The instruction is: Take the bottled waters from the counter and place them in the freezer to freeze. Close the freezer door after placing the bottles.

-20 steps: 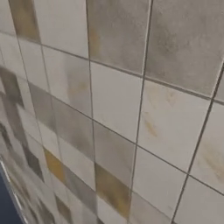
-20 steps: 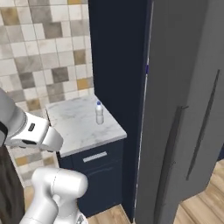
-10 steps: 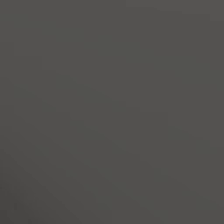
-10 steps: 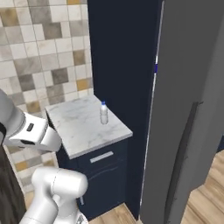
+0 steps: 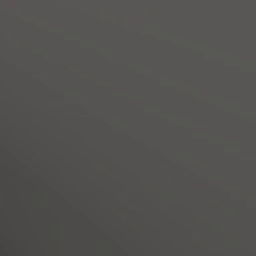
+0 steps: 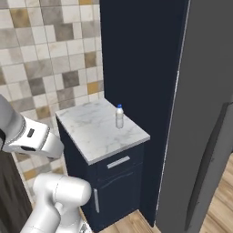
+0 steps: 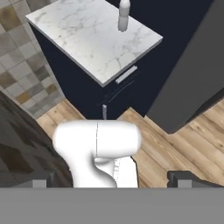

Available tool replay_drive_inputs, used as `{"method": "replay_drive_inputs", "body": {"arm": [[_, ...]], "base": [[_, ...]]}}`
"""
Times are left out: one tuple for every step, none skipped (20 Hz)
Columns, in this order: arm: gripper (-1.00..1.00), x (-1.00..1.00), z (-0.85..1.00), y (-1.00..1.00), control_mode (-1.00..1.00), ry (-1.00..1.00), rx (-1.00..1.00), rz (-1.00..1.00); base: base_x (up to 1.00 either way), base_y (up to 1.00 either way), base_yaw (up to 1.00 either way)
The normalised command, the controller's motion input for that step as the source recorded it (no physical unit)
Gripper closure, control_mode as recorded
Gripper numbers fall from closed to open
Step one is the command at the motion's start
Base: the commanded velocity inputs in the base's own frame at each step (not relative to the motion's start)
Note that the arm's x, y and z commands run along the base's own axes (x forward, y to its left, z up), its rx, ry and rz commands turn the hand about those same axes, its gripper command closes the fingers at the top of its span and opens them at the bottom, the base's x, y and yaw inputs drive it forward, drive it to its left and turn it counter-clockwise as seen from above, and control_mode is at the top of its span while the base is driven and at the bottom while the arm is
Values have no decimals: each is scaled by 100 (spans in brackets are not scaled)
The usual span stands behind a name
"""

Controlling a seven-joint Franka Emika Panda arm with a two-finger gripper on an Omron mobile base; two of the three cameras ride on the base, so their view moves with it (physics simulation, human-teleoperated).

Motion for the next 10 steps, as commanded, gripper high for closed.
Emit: {"method": "replay_drive_inputs", "body": {"arm": [[-100, 0, 0, 0, 100, 0, 0, 0], [-100, 0, 0, 0, 100, 0, 0, 0], [-100, 0, 0, 0, 100, 0, 0, 0], [-100, 0, 0, 0, 100, 0, 0, 0], [-100, 0, 0, 0, 100, 0, 0, 0], [-100, 0, 0, 0, 100, 0, 0, 0], [-100, 0, 0, 0, 100, 0, 0, 0], [-100, 0, 0, 0, 100, 0, 0, 0], [-100, 0, 0, 0, 100, 0, 0, 0], [-100, 0, 0, 0, 100, 0, 0, 0]], "base": [[0, 48, -13], [1, 31, -15], [0, 21, -6], [0, 9, -3], [0, 0, 0], [0, 0, 0], [0, 0, 0], [0, 0, 0], [0, 0, 0], [0, 0, 0]]}}
